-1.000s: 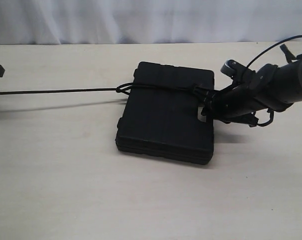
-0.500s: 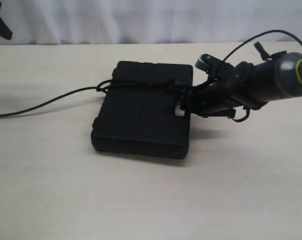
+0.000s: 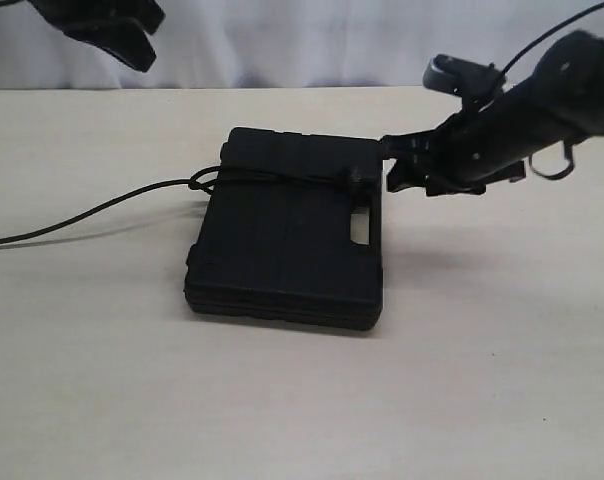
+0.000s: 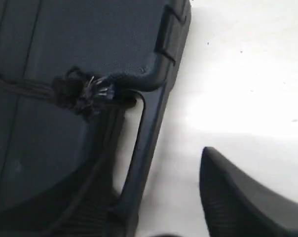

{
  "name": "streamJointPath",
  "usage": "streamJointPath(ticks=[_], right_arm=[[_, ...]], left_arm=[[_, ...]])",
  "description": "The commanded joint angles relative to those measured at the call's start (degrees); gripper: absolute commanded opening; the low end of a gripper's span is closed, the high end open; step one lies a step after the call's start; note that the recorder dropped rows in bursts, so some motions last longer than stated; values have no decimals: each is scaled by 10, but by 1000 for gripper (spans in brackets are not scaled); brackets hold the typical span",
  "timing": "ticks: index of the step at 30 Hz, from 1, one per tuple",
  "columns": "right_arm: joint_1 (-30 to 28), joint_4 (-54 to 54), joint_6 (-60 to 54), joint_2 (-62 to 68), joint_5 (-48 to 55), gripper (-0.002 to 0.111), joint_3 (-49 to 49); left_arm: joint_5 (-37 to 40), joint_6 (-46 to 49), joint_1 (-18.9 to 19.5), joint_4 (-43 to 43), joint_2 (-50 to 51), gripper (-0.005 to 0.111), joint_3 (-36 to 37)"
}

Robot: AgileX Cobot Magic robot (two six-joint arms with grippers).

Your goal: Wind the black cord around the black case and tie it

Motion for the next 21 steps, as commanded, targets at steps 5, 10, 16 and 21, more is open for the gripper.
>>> streamJointPath(ticks=[5,10,16,21], right_arm=[[-10,-282,128,-139,253,4,-23],[-10,-284,114,-250,248,4,50],[-10,-276,69,-444,79,4,204],[-10,-240,34,-617,-173,4,358]], left_arm=[[-45,-208,-89,283,-138,0,150],[-109,-230,-89,244,-265,0,285],[-416,-228,-89,158,-490,0,530],[-751,-210,-94,155,-640,0,748]])
